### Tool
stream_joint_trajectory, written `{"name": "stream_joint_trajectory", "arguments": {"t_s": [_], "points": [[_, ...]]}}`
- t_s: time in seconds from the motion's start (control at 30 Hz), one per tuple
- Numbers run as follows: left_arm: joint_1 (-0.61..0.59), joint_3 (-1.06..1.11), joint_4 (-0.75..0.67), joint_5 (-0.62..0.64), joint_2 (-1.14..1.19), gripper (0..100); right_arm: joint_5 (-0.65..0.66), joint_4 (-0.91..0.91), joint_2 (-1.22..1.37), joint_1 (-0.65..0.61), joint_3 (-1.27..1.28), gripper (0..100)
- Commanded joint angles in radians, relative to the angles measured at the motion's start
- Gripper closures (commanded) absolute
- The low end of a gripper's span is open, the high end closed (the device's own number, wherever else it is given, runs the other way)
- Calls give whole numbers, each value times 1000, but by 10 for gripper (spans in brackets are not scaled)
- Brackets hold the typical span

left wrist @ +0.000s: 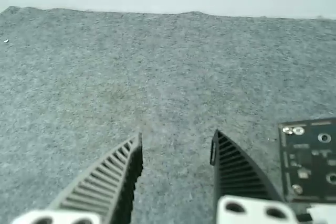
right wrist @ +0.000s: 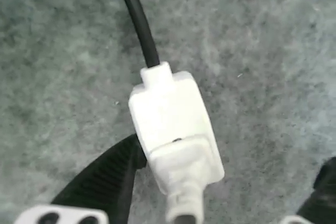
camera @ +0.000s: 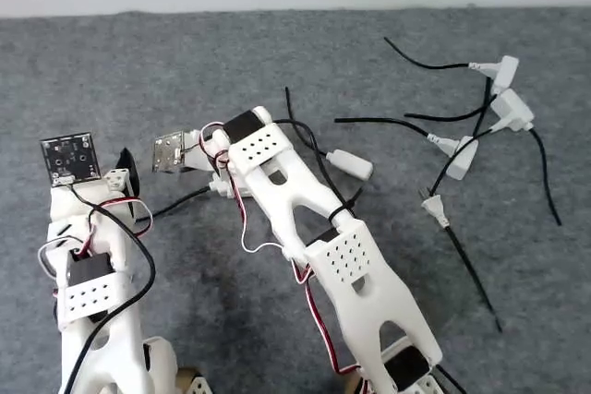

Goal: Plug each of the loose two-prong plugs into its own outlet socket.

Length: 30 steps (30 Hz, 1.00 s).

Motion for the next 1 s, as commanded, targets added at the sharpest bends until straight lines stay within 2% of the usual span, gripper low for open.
{"name": "stream_joint_trajectory", "arguments": {"t_s": [0.0, 0.17, 0.4, 0.57, 0.67, 0.8, 0.87, 0.97], "points": [[0, -53, -26, 6, -18, 794, -18, -73, 18, -2, -37, 522], [0, -54, -26, 6, -20, 794, 64, -44, 108, -16, -94, 523], [0, -54, -26, 6, -20, 794, 68, 18, 176, -18, -215, 540], [0, -54, -26, 6, -20, 794, 78, 30, 196, -13, -238, 675], [0, -54, -26, 6, -20, 794, 166, 62, 196, -16, -236, 767], [0, -54, -25, 6, -20, 794, 252, 105, 196, -16, -236, 998], [2, -54, -25, 6, -20, 794, 247, 110, 194, -13, -236, 950], [2, -54, -25, 6, -20, 794, 247, 110, 194, -13, -236, 995]]}}
